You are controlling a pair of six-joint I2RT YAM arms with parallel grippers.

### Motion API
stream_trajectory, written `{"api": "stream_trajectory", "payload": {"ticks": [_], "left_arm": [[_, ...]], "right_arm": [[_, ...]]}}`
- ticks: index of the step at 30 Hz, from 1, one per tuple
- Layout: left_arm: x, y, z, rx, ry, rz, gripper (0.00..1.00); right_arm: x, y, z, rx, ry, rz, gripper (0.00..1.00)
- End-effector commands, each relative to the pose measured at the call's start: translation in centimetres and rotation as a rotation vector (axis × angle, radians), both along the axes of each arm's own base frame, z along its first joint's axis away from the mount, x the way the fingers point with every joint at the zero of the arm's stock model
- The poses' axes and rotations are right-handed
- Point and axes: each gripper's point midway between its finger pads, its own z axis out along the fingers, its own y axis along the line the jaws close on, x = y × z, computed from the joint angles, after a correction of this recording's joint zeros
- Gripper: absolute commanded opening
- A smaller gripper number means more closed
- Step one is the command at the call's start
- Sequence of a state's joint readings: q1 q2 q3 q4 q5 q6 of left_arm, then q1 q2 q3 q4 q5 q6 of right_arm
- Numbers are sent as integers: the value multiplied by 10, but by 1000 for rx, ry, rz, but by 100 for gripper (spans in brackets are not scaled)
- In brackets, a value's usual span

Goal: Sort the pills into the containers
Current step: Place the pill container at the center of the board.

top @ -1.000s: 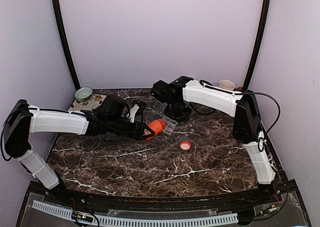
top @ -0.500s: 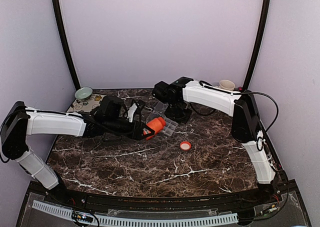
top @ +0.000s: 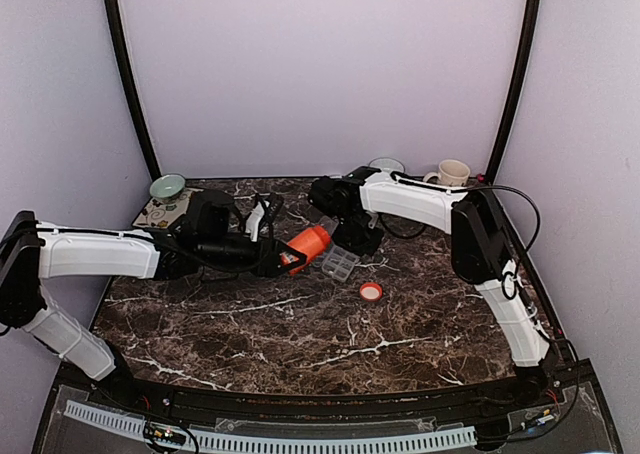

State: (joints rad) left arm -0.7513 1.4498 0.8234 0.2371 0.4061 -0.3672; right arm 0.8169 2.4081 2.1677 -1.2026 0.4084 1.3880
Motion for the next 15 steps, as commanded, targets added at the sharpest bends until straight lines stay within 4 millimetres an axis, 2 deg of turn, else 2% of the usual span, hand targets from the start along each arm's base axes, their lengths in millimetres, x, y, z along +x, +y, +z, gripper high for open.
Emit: {"api": "stream_trajectory", "payload": {"ticks": [1,8,13,15], "left_arm": [[-6,-1,26,-69,-70,-26,0],[-8,1,28,-81,-73,-28,0],[-9,-1,31,-87,-81,-39,0],[-9,-1,32,-89,-84,-40,0]], "right_arm": [[0,-2,-18,-17,31,-6,0],[-1,-3,-30,-15,58,-12,2],[-4,-4,-30,-13,63,-9,11],[-3,-3,-29,-7,59,-4,18]]}}
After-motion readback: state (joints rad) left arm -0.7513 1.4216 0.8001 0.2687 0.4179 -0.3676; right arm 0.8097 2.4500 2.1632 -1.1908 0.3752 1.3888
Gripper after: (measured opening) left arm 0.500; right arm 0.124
